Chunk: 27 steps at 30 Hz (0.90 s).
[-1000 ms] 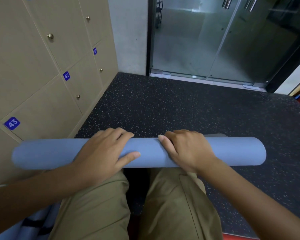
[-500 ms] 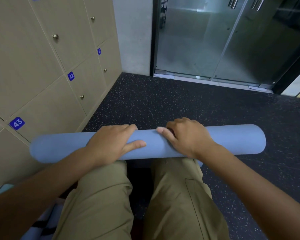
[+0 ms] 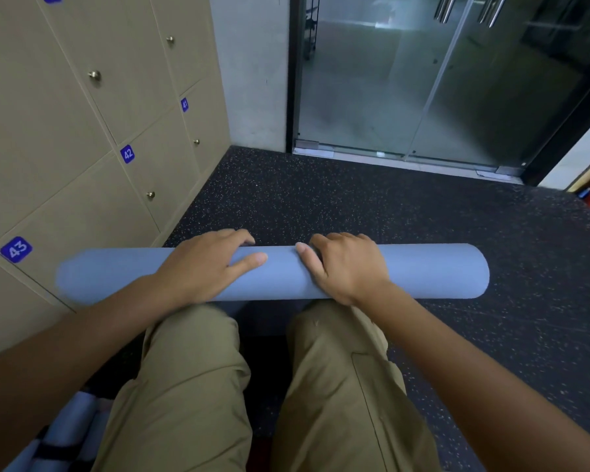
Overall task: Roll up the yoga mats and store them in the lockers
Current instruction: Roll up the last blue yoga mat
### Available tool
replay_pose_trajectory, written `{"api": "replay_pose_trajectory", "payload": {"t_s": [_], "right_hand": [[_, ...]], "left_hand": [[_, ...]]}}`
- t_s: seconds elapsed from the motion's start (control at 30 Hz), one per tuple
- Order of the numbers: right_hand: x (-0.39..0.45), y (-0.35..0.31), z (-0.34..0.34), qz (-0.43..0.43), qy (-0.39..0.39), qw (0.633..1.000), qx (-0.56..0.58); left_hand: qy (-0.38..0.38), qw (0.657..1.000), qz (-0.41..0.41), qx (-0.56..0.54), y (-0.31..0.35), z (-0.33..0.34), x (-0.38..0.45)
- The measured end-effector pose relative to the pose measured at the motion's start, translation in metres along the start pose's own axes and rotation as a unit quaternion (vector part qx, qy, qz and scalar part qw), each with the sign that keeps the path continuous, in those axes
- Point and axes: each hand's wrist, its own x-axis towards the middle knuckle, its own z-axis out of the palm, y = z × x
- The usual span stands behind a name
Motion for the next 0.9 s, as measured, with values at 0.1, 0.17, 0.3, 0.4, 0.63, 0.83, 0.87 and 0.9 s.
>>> {"api": "replay_pose_trajectory", "payload": {"t_s": [0.1, 0.17, 0.3, 0.4, 0.63, 0.83, 0.87, 0.9], "right_hand": [[0.017, 0.007, -0.003, 0.0, -0.095, 0.995, 0.036], [0.031, 0.01, -0.007, 0.02, -0.18, 0.981, 0.065], [0.058, 0.015, -0.006, 0.064, -0.34, 0.93, 0.126], [0.07, 0.019, -0.002, 0.076, -0.397, 0.902, 0.155], [0.058, 0.039, 0.004, -0.003, -0.343, 0.924, 0.167], [0.035, 0.067, 0.015, -0.053, -0.293, 0.952, 0.065], [0.034, 0.069, 0.018, -0.048, -0.29, 0.953, 0.073], [0.035, 0.07, 0.021, -0.039, -0.29, 0.953, 0.083]], "left_hand": [[0.083, 0.993, 0.059, 0.06, -0.005, 0.011, -0.013], [0.101, 0.986, 0.078, 0.11, -0.009, 0.021, -0.018], [0.074, 0.984, 0.067, 0.146, -0.013, 0.034, -0.011], [0.031, 0.991, 0.028, 0.126, -0.014, 0.033, 0.002], [-0.078, 0.996, -0.021, 0.048, -0.026, 0.029, 0.029], [-0.181, 0.98, -0.061, -0.053, -0.036, 0.024, 0.049], [-0.198, 0.975, -0.068, -0.074, -0.036, 0.024, 0.053], [-0.215, 0.969, -0.074, -0.094, -0.036, 0.023, 0.056]]}}
